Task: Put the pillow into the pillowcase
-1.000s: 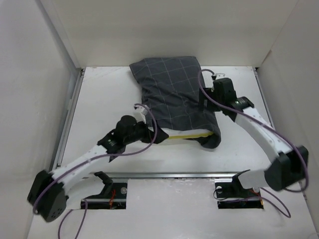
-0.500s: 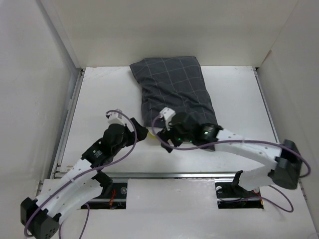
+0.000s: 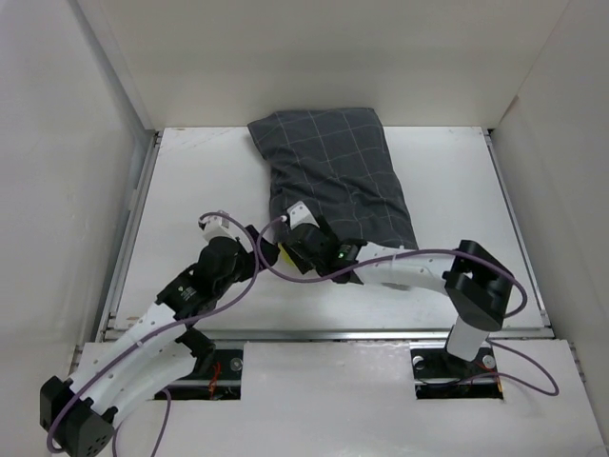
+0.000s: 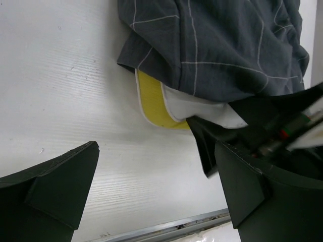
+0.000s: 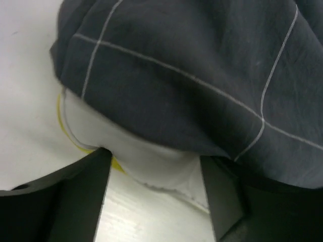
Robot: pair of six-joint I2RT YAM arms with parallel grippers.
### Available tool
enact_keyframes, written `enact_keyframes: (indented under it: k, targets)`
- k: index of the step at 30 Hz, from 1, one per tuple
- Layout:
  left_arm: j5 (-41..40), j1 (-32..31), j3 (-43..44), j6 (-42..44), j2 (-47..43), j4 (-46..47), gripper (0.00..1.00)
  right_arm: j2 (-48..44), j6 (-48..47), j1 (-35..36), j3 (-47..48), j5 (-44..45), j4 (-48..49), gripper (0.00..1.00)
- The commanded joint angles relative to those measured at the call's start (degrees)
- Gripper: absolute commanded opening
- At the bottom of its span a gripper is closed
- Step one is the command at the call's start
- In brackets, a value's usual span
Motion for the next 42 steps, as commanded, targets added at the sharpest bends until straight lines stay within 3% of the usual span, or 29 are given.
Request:
enact_keyframes:
  k: [1, 6, 11, 16, 20, 25, 35, 42]
  targets:
    - [-1.0, 0.3, 0.9, -0.8, -1.7, -0.5, 1.00, 4.3, 0.8, -0.1, 2.8, 6.5, 8.1, 0.72]
    - [-0.3, 0.3, 0.9, -1.3, -2.9, -1.6, 1.00, 3.5, 1.3, -0.1, 6.6, 11.9, 8.0, 0.00]
    - [0.7, 0.3, -0.2, 0.7, -2.4, 1.8, 1.00, -8.0, -3.2, -0.1, 10.7, 11.2, 5.2, 0.00]
    - [1.2, 0.3, -0.7, 4.3, 2.3, 9.9, 1.00, -12.5, -7.4, -0.1, 17.0, 13.0, -1.0, 0.00]
    - [5.2, 0.3, -0.7, 8.5, 4.9, 20.8, 1.00, -12.5, -9.0, -0.1, 20.7, 13.5, -4.2, 0.00]
    - [4.2, 0.3, -0.7, 10.8, 6.1, 31.1, 1.00, -10.6, -9.0, -0.1, 24.2, 11.2, -6.3, 0.00]
    - [6.1, 0.8, 2.6, 12.9, 17.9, 30.9, 1.00, -7.1, -7.7, -0.1, 32.7, 12.2, -9.1, 0.00]
    - [7.2, 0.8, -1.2, 11.7, 16.0, 38.0, 1.00, -4.4, -6.7, -0.7, 41.4, 11.7, -14.3, 0.00]
